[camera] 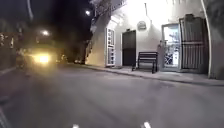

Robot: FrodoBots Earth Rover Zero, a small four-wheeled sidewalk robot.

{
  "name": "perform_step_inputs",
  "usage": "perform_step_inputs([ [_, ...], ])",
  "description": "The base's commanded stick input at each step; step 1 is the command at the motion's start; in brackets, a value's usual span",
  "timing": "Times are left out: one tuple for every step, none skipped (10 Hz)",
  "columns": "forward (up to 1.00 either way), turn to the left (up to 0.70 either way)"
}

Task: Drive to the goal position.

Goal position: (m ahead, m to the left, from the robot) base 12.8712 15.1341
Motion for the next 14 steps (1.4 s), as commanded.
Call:
perform_step_inputs([
  [0.0, 0.0],
  [0.0, 0.0],
  [0.0, 0.0],
  [0.0, 0.0],
  [0.0, 0.0],
  [0.0, 0.0],
  [0.0, 0.4],
  [0.0, 0.7],
  [0.0, 0.7],
  [0.0, 0.7],
  [0.0, 0.7],
  [0.0, 0.7],
  [0.0, 0.7],
  [0.0, 0.7],
])
